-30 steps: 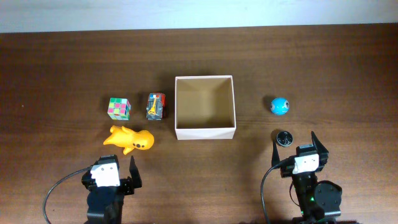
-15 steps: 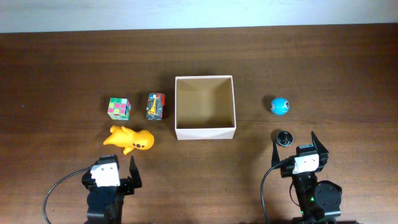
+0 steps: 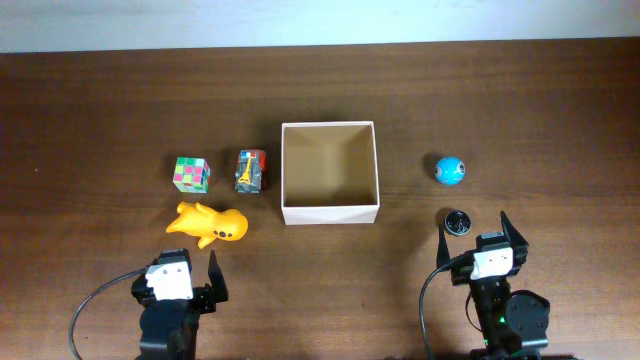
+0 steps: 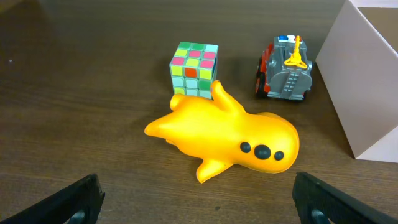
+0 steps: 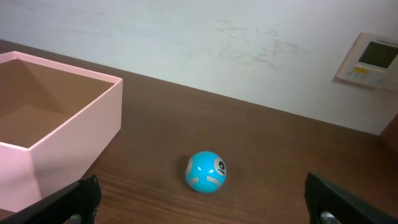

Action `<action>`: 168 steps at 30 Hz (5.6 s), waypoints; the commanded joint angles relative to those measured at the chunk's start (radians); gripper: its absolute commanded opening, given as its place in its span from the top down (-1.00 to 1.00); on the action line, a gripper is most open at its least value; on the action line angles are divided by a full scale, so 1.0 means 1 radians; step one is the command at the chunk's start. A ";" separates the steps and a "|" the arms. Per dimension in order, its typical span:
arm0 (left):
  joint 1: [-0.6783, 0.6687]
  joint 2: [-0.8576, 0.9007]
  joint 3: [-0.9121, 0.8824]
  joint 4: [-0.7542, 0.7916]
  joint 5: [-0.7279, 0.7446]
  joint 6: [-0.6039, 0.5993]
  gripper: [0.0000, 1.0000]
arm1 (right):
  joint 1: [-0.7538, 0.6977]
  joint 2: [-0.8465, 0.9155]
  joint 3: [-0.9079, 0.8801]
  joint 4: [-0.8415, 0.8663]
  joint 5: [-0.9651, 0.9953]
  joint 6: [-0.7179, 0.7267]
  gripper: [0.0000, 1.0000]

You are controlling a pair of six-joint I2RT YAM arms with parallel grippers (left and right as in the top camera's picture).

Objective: Pack container

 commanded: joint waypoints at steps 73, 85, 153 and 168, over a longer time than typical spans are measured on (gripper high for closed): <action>-0.004 -0.006 -0.006 0.002 -0.013 0.016 -0.98 | 0.006 -0.002 -0.009 0.006 0.117 -0.174 -0.97; -0.004 -0.006 -0.006 0.002 -0.014 0.016 -0.98 | 0.006 -0.002 -0.009 0.006 0.117 -0.174 -0.97; -0.004 -0.006 -0.006 0.002 -0.014 0.016 -0.98 | 0.006 -0.002 -0.009 0.006 0.117 -0.174 -0.97; -0.004 -0.006 -0.006 0.002 -0.014 0.016 -0.98 | 0.006 -0.002 -0.009 0.006 0.117 -0.174 -0.97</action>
